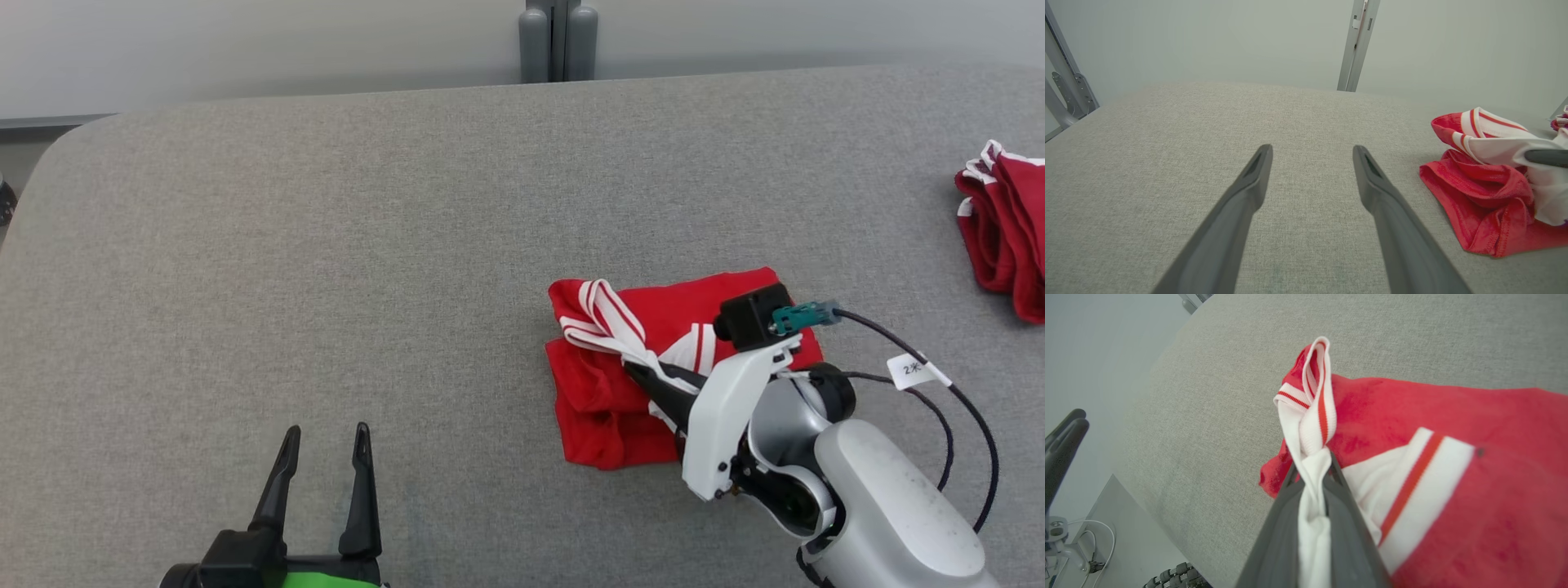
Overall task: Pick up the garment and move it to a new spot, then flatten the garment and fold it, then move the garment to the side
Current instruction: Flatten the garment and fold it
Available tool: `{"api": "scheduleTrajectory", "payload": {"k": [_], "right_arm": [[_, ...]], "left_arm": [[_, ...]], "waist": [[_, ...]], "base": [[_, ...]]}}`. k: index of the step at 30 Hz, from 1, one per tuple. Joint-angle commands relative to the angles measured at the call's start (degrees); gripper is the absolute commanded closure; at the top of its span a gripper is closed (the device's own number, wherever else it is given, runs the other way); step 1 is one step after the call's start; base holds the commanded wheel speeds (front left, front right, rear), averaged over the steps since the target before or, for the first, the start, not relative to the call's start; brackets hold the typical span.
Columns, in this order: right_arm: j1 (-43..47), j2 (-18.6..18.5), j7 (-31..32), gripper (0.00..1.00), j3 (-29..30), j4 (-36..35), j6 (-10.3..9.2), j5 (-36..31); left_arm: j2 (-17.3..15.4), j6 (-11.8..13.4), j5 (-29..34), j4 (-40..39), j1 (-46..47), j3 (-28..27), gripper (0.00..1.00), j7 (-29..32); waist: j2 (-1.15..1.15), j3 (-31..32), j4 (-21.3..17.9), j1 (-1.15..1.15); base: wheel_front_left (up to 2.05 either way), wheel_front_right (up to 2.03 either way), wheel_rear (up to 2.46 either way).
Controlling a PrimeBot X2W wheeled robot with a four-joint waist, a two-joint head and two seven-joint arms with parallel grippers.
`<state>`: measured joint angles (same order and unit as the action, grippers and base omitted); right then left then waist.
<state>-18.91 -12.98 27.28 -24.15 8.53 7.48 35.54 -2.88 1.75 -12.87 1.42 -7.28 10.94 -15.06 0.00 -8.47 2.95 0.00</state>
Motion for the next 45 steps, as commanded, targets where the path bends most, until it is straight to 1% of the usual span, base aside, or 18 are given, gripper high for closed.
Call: {"api": "scheduleTrajectory", "payload": {"k": [1,12,13,14,15,17,20,23,28,31,33,36,37,38,39,42,43,45], "right_arm": [[1.1,0.8,-1.0,1.0,-0.4,0.6,0.0,-0.5],[0.8,5.3,-5.4,1.0,-0.6,5.9,0.0,-3.7],[0.8,5.7,-5.7,0.84,-0.6,6.2,0.01,-3.6],[0.8,6.2,-6.5,0.07,-0.3,6.4,0.0,-3.5],[1.0,6.8,-7.5,0.0,0.4,6.6,0.0,-3.2],[1.4,7.7,-9.2,0.0,1.2,6.6,0.0,-2.3],[2.4,8.8,-13.3,0.0,2.5,4.5,0.0,0.6],[3.4,8.7,-18.0,0.0,3.9,2.5,0.0,0.6],[7.3,5.9,-26.6,0.0,6.6,-0.9,0.0,-2.6],[10.2,4.3,-30.2,0.0,9.4,-1.4,0.0,-3.9],[11.8,2.3,-32.3,0.0,11.7,-0.4,0.0,-6.8],[12.8,1.4,-34.2,0.0,15.5,2.7,0.01,-9.2],[12.6,0.9,-34.4,0.08,16.4,4.0,0.0,-9.8],[12.0,0.2,-34.2,0.56,17.1,5.6,0.0,-10.9],[11.2,-0.1,-33.8,1.0,17.0,6.9,0.01,-11.3],[8.8,-0.8,-32.5,1.0,15.3,10.6,0.0,-12.0],[7.8,-1.4,-32.1,1.0,14.0,12.2,0.0,-12.7],[5.8,-1.2,-31.9,1.0,11.4,15.0,0.0,-13.0]], "left_arm": [[-0.1,0.4,-0.1,0.2,0.6,-0.2,0.0,-0.1],[-0.1,0.2,0.3,0.8,0.3,-0.9,0.0,-0.1],[-0.1,0.1,0.5,0.9,0.4,-0.9,0.0,-0.1],[-0.1,0.0,0.6,1.0,0.4,-1.0,0.0,-0.1],[-0.1,-0.1,0.7,1.1,0.5,-1.1,0.0,-0.1],[-0.1,-0.2,1.2,1.2,0.4,-1.3,0.0,-0.1],[-0.1,-0.7,1.9,1.4,-0.1,-1.5,0.0,-0.1],[-0.1,-0.8,2.4,1.5,-0.7,-1.9,0.0,-0.1],[-0.1,-1.2,3.1,1.7,-2.2,-3.0,0.0,-0.1],[-0.1,-1.2,3.4,1.6,-3.2,-4.1,0.0,-0.1],[-0.1,-1.3,3.4,1.6,-3.9,-4.7,0.0,-0.1],[-0.1,-1.3,3.4,1.5,-4.6,-5.1,0.0,-0.1],[-0.1,-1.4,3.4,1.4,-4.7,-5.1,0.0,-0.1],[-0.1,-1.4,3.4,1.4,-4.7,-5.1,0.0,-0.1],[0.0,-1.5,3.4,1.4,-4.5,-4.9,0.0,-0.1],[-0.1,-1.6,3.5,1.3,-3.7,-4.6,0.0,-0.1],[-0.1,-1.6,3.6,1.3,-3.3,-4.5,0.0,-0.1],[-0.1,-1.7,3.5,1.3,-2.8,-4.5,0.0,-0.1]], "waist": [[0.0,0.1,0.2,0.0],[0.0,-0.1,-0.5,0.0],[0.0,0.0,-0.6,0.0],[0.0,0.1,-0.7,0.0],[0.0,0.2,-0.8,0.0],[0.0,0.6,-0.9,0.0],[0.0,1.5,-1.2,0.0],[0.0,2.4,-1.7,0.0],[0.0,4.5,-2.8,0.0],[0.0,5.5,-3.9,0.0],[0.0,6.1,-4.5,0.0],[0.0,6.5,-5.2,0.0],[0.0,6.4,-5.3,0.0],[0.0,6.3,-5.4,0.0],[0.0,6.1,-5.4,0.0],[0.0,5.4,-5.2,0.0],[0.0,5.0,-5.1,0.0],[0.0,4.4,-4.8,0.0]], "base": [[0.0,0.0,0.0],[0.0,0.0,0.0],[0.0,0.0,0.0],[0.0,0.0,0.0],[0.0,0.0,0.0],[0.0,0.0,0.0],[0.0,0.0,0.0],[0.0,0.0,0.0],[0.0,0.0,0.0],[0.0,0.0,0.0],[0.0,0.0,0.0],[0.0,0.0,0.0],[0.0,0.0,0.0],[0.0,0.0,0.0],[0.0,0.0,0.0],[0.0,0.0,0.0],[0.0,0.0,0.0],[0.0,0.0,0.0]]}}
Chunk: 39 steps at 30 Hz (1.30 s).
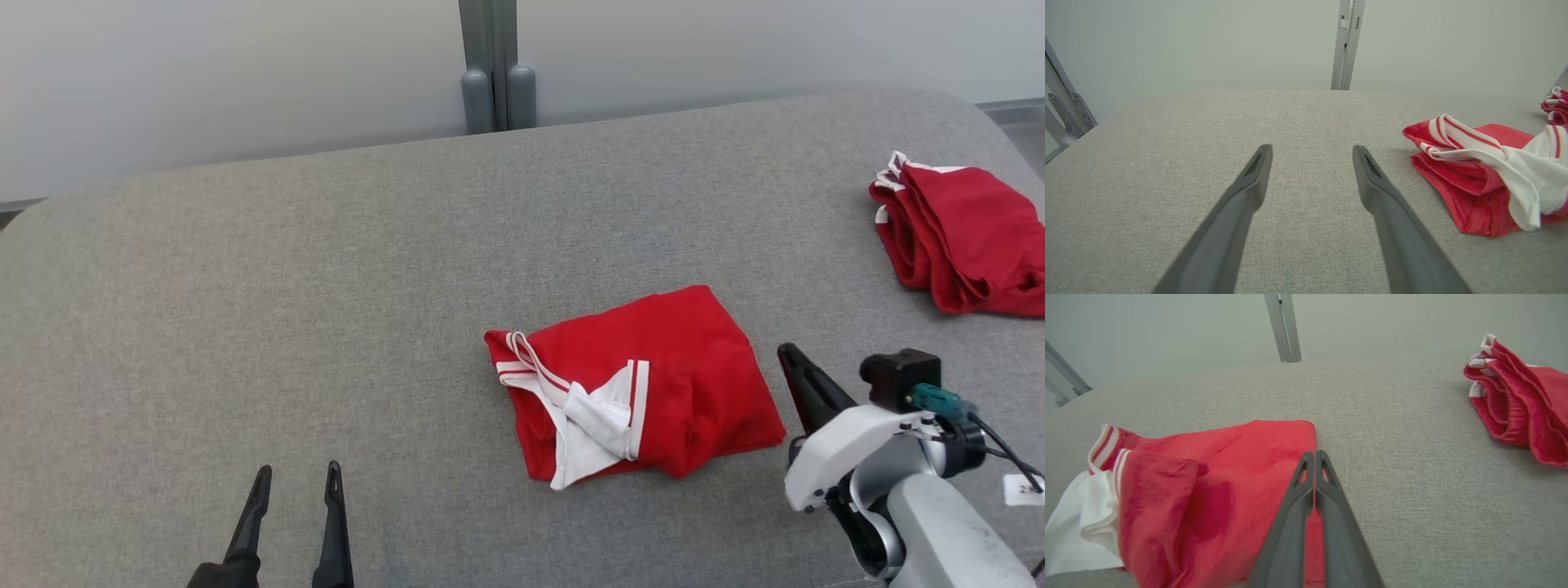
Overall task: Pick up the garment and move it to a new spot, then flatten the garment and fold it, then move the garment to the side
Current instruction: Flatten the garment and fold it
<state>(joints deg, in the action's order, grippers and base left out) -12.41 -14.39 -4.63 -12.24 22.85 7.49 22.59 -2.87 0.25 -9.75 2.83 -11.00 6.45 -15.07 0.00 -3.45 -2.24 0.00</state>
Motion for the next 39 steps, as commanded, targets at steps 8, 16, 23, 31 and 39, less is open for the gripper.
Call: {"api": "scheduleTrajectory", "payload": {"k": [8,16,23,31,39], "right_arm": [[-5.9,2.5,-2.6,1.0,-11.1,9.4,-0.03,0.9],[-6.4,4.2,-4.5,1.0,-21.8,8.4,-0.04,5.5],[-7.4,6.0,-2.6,1.0,-30.2,8.9,-0.04,7.2],[-9.3,7.4,-4.2,1.0,-33.4,11.8,-0.04,8.0],[-6.8,4.1,-9.9,0.61,-23.3,7.8,-0.04,6.2]], "left_arm": [[-0.1,0.0,0.2,0.3,2.3,0.3,0.0,-0.1],[-0.1,0.2,0.2,0.4,2.3,0.3,0.0,-0.1],[-0.1,0.7,-0.2,0.6,1.6,0.9,0.0,-0.1],[-0.1,1.1,-0.7,1.1,1.2,1.2,0.0,-0.1],[-0.1,0.5,0.2,0.6,-0.2,-0.4,0.0,-0.1]], "waist": [[0.0,-1.9,2.3,0.0],[0.0,-1.8,3.7,0.0],[0.0,-1.4,3.7,0.0],[0.0,0.7,2.9,0.0],[0.0,3.6,1.0,0.0]], "base": [[0.0,0.0,0.0],[0.0,0.0,0.0],[0.0,0.0,0.0],[0.0,0.0,0.0],[0.0,0.0,0.0]]}}
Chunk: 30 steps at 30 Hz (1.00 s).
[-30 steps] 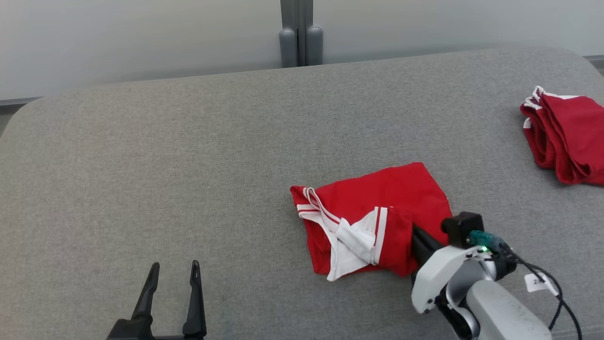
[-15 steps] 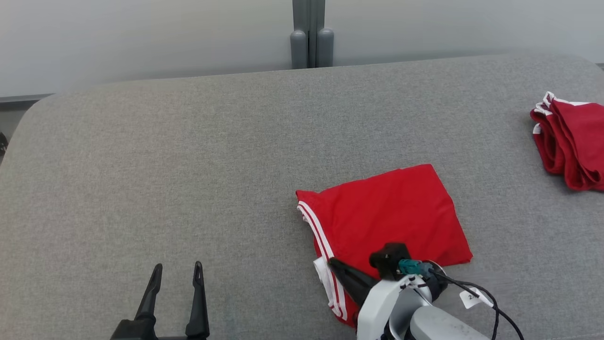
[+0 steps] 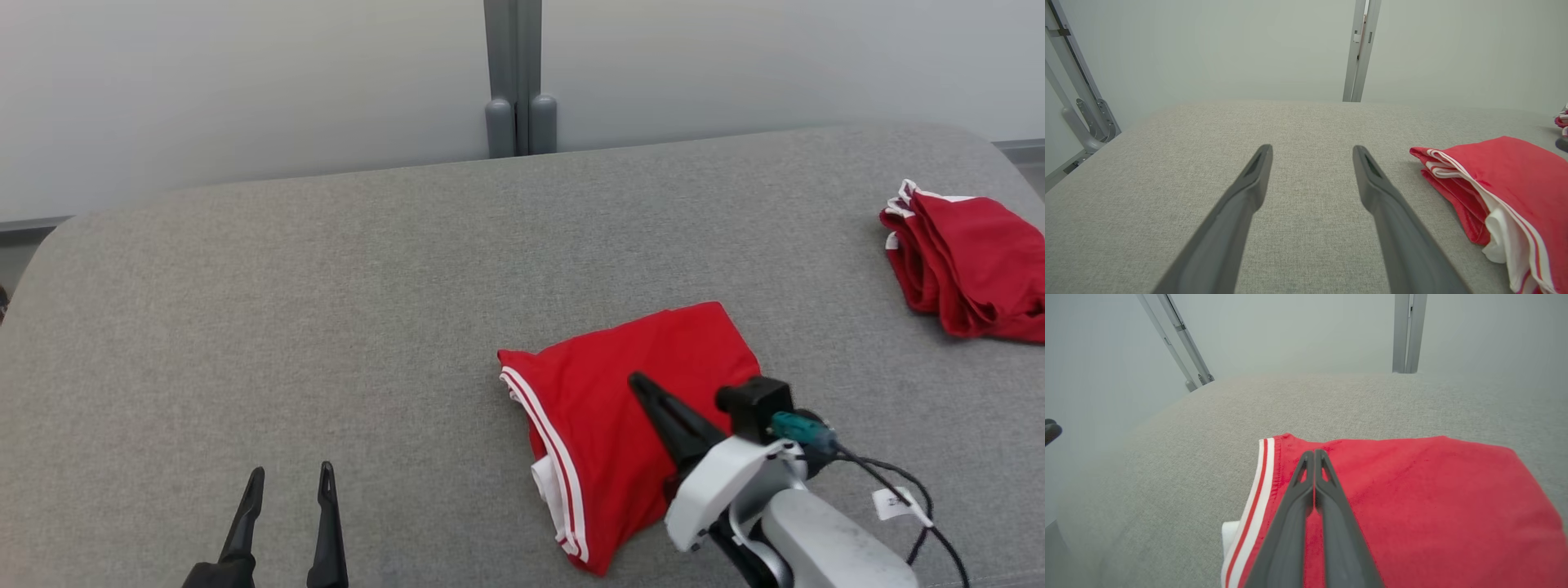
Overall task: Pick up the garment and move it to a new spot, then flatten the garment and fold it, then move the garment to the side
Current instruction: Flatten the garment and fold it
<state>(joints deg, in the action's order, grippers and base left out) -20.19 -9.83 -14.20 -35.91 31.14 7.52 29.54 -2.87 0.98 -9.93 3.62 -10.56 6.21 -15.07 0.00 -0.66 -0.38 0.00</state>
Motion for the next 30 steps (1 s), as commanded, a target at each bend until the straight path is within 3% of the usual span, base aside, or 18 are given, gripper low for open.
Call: {"api": "scheduleTrajectory", "payload": {"k": [1,2,5,9,12,20,30], "right_arm": [[1.6,-0.8,-0.6,0.42,2.0,-1.8,-0.07,-1.1],[2.9,-1.1,-0.8,0.0,4.1,-3.2,-0.07,-1.2],[5.1,-3.7,-1.1,0.0,10.9,-8.2,-0.09,-5.3],[12.3,-3.8,-1.0,0.0,21.4,-15.2,-0.05,-10.1],[17.3,-3.5,-1.0,0.0,25.7,-18.4,-0.05,-12.8],[24.1,-2.5,-1.0,0.0,27.7,-19.9,-0.07,-14.8],[24.6,-1.9,-1.0,0.0,27.8,-19.3,-0.07,-15.7]], "left_arm": [[-0.1,-0.4,0.6,-0.3,-0.8,-0.4,0.0,-0.1],[-0.1,-0.5,0.9,-0.3,-1.0,-0.6,0.0,-0.1],[-0.1,-1.2,1.9,-0.1,-1.5,-1.6,0.0,-0.1],[-0.1,-2.2,2.3,0.1,-2.1,-2.7,0.0,0.0],[-0.1,-2.9,2.4,0.1,-2.4,-3.5,0.0,0.0],[-0.1,-3.3,1.3,0.2,-3.9,-5.1,0.0,0.0],[-0.1,-2.9,0.7,0.4,-4.9,-6.0,0.0,0.0]], "waist": [[0.0,1.0,-1.2,0.0],[0.0,1.2,-1.5,0.0],[0.0,1.7,-2.2,0.0],[0.0,2.2,-2.4,0.0],[0.0,2.5,-2.4,0.0],[0.0,3.0,-3.2,0.0],[0.0,3.4,-2.4,0.0]], "base": [[0.0,0.0,0.0],[0.0,0.0,0.0],[0.0,0.0,0.0],[0.0,0.0,0.0],[0.0,0.0,0.0],[0.0,0.0,0.0],[0.0,0.0,0.0]]}}
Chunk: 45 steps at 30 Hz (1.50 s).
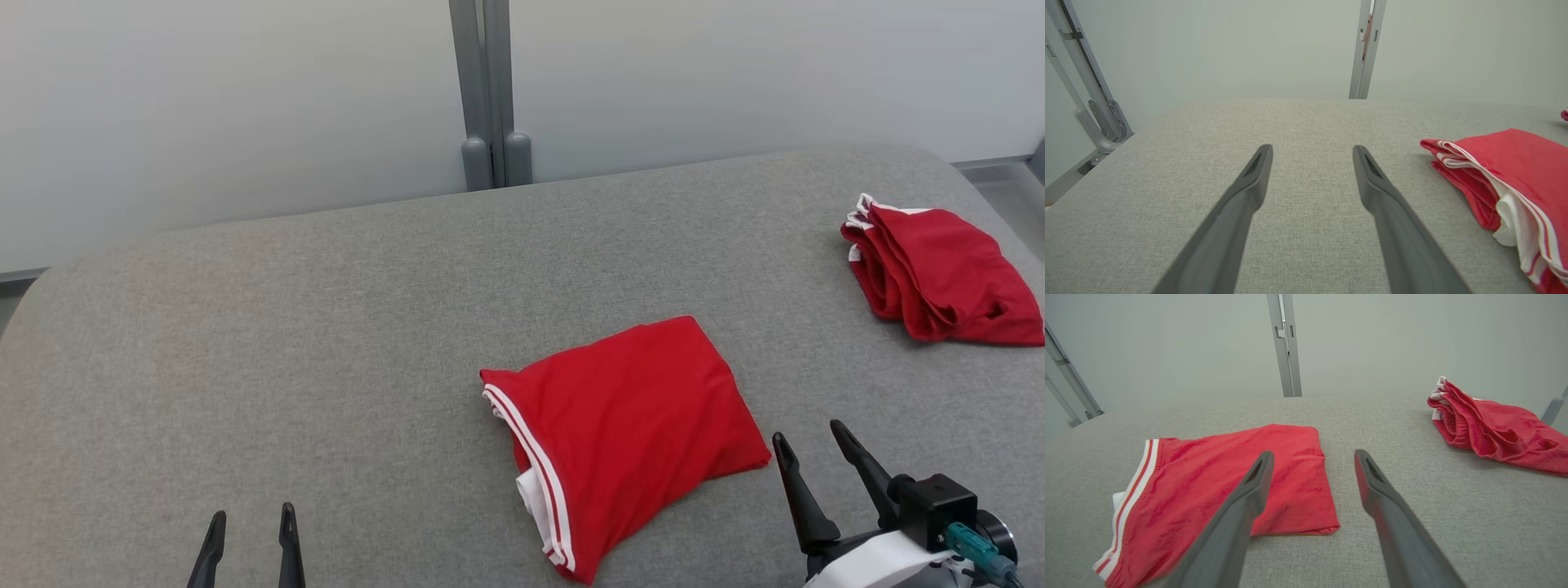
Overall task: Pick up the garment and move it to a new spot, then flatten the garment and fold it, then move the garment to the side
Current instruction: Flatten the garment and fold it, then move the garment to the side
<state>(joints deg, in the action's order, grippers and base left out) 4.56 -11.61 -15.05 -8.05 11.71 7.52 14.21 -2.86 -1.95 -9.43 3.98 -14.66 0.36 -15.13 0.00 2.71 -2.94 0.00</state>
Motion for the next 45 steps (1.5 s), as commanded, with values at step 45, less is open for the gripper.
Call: {"api": "scheduleTrajectory", "payload": {"k": [45], "right_arm": [[-30.8,-5.0,37.7,0.0,-5.4,25.3,-0.07,15.7]], "left_arm": [[-0.1,-0.5,-0.6,1.1,7.5,4.0,0.0,0.0]], "waist": [[0.0,-10.4,9.0,0.0]], "base": [[0.0,0.0,0.0]]}}
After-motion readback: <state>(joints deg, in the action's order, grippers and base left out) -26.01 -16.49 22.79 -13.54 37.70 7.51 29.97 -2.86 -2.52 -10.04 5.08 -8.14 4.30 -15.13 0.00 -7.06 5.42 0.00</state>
